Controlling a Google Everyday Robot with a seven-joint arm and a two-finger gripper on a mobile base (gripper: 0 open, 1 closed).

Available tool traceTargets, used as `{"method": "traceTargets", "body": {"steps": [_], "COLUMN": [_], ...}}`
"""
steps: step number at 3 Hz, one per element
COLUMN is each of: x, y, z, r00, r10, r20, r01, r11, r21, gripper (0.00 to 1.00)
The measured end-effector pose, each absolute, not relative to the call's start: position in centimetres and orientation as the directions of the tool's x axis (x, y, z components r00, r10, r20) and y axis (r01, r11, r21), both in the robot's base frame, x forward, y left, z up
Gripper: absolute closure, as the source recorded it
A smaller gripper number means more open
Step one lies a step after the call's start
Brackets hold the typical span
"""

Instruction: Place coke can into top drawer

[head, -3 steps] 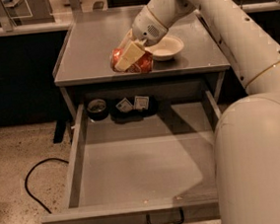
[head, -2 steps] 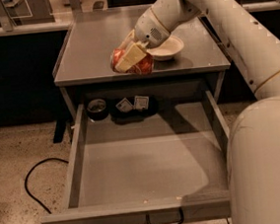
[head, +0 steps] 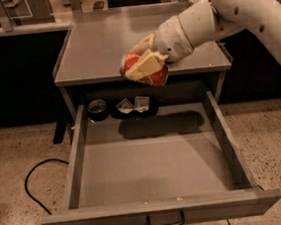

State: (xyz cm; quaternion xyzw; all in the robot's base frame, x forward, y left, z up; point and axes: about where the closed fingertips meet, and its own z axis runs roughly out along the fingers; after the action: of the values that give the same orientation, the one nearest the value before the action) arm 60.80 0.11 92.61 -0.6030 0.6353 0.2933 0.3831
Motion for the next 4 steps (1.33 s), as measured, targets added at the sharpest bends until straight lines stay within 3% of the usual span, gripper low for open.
{"method": "traceTargets", "body": {"steps": [2,4], "x": [53.7,53.5], "y": [-2.2,-1.9], "z": [82.4,81.2], "r00": [-0.063,-0.084], "r10": [-0.602,-0.593], "r20": [-0.796,-0.801], "r01": [-0.998,-0.996], "r11": [0.049,0.048], "r21": [0.041,0.069], "gripper": [1.00,1.00]}}
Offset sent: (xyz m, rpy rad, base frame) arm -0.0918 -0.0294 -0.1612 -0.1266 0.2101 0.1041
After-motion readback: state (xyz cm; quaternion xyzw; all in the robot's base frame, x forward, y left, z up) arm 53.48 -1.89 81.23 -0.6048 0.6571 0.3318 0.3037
